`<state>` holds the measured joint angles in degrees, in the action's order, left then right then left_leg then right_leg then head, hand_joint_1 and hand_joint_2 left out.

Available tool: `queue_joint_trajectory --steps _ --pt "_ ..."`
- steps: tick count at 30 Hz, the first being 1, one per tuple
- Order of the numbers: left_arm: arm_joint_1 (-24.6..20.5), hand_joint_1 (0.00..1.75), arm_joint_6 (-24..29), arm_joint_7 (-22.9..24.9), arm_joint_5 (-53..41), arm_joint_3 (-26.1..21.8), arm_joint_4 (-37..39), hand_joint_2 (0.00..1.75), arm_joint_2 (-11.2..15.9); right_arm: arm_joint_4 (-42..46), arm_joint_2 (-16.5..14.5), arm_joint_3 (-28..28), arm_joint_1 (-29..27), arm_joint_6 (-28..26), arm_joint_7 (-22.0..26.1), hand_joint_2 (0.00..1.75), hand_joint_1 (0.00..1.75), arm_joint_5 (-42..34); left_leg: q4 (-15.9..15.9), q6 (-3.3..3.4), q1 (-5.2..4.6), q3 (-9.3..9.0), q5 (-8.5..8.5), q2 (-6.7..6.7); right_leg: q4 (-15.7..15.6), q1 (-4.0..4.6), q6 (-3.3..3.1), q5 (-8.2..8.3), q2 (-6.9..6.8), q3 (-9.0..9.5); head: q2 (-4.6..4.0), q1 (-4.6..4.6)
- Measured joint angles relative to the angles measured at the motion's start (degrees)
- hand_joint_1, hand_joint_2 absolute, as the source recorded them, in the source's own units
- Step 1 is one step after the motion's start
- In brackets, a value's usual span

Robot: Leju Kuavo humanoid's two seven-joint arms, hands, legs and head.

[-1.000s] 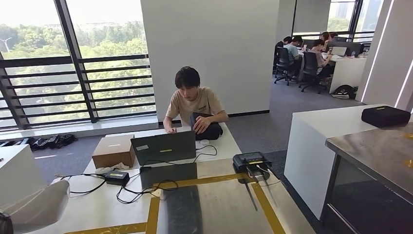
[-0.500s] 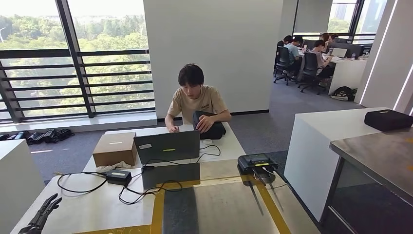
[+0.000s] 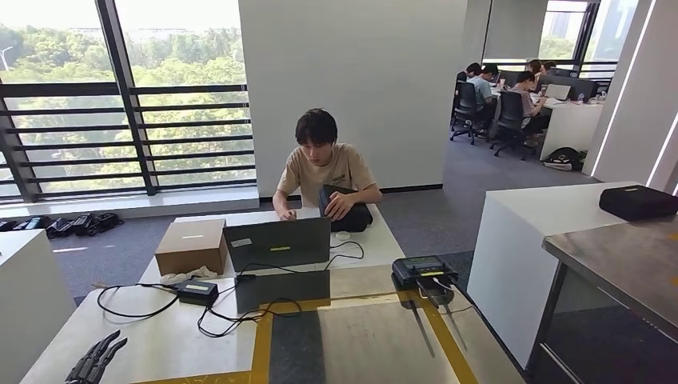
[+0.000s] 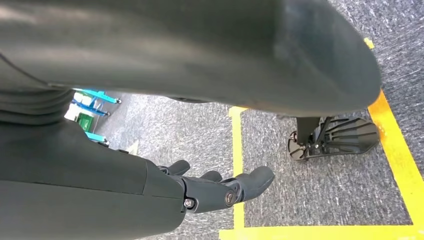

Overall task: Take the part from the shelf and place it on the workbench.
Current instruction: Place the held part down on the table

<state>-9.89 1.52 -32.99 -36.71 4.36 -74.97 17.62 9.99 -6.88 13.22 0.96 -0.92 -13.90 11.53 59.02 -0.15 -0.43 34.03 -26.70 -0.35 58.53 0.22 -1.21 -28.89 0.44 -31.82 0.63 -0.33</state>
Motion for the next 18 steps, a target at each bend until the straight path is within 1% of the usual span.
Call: queue_joint_trajectory --steps 7,9,11,12,13,14,15,16,17,18 --pt "0.9 0.0 1.4 -0.3 0.0 0.0 -2.3 0.0 0.0 0.0 0.0 0.0 0.0 0.0 0.0 0.0 0.0 0.3 0.1 0.34 -0.26 -0.03 -0.21 -0.03 0.0 -0.18 0.57 -0.09 -0.01 0.09 0.0 0.0" --pt "0.9 0.0 1.7 -0.3 0.0 0.0 -2.7 0.0 0.0 0.0 0.0 0.0 0.0 0.0 0.0 0.0 0.0 0.3 0.1 0.57 -0.41 -0.04 -0.28 -0.03 -0.1 -0.31 0.78 -0.1 -0.01 0.11 0.0 0.0" --pt "0.9 0.0 2.0 -0.3 -0.2 0.0 -2.9 0.0 0.0 0.0 0.0 0.0 0.0 0.0 0.0 0.0 0.0 0.3 -0.5 1.0 -0.14 -0.38 0.04 0.04 0.1 -0.22 1.17 -0.4 -0.02 0.19 0.0 -0.01" --pt "0.9 0.0 2.1 -0.3 -0.3 0.0 -3.0 0.0 0.0 0.0 0.0 0.0 0.1 0.0 0.0 0.0 0.0 0.3 -0.9 1.21 0.09 -0.64 0.29 0.12 0.9 -0.17 1.43 -1.08 -0.03 -0.08 0.0 0.03" --pt "0.9 0.0 2.2 -0.3 -0.4 0.1 -3.1 0.0 0.0 0.0 0.0 0.0 0.1 0.0 0.0 0.0 0.0 0.3 -1.3 1.41 0.34 -0.87 0.53 0.21 2.7 -0.17 1.69 -2.33 -0.05 -0.82 0.0 0.08" --pt "0.9 0.0 2.3 -0.3 -0.5 0.1 -3.2 0.0 -0.1 0.0 0.0 0.0 0.1 0.0 0.0 0.0 0.0 0.3 -1.4 1.49 0.42 -0.96 0.65 0.31 5.6 -0.32 1.91 -4.03 -0.08 -2.15 -0.01 0.14" --pt "1.0 0.0 2.4 -0.2 -0.7 0.2 -3.2 0.0 -0.1 0.0 0.0 0.0 0.1 0.0 0.0 0.0 0.0 0.3 -1.4 1.55 0.48 -0.93 0.67 0.34 9.2 -0.49 2.11 -5.84 -0.09 -3.9 -0.01 0.21" --pt "1.0 0.0 2.5 -0.2 -0.8 0.4 -3.2 0.0 -0.2 0.0 0.0 0.0 0.1 0.0 0.0 0.0 0.0 0.3 -1.4 1.56 0.51 -0.84 0.67 0.37 12.5 -0.68 2.26 -7.12 -0.1 -5.56 -0.01 0.23" --pt "1.1 0.0 2.6 -0.2 -1.0 0.6 -3.2 0.0 -0.2 0.0 0.0 0.0 0.1 0.0 0.0 0.0 0.0 0.3 -1.3 1.51 0.57 -0.76 0.66 0.38 14.5 -0.84 2.38 -7.34 -0.11 -6.57 -0.01 0.27" --pt "1.1 0.0 2.7 -0.1 -1.1 0.7 -3.2 0.0 -0.3 0.0 0.0 0.0 0.0 0.0 0.0 0.0 0.0 0.3 -1.2 1.41 0.67 -0.68 0.64 0.37 14.4 -0.99 2.48 -6.44 -0.13 -6.6 -0.01 0.3"
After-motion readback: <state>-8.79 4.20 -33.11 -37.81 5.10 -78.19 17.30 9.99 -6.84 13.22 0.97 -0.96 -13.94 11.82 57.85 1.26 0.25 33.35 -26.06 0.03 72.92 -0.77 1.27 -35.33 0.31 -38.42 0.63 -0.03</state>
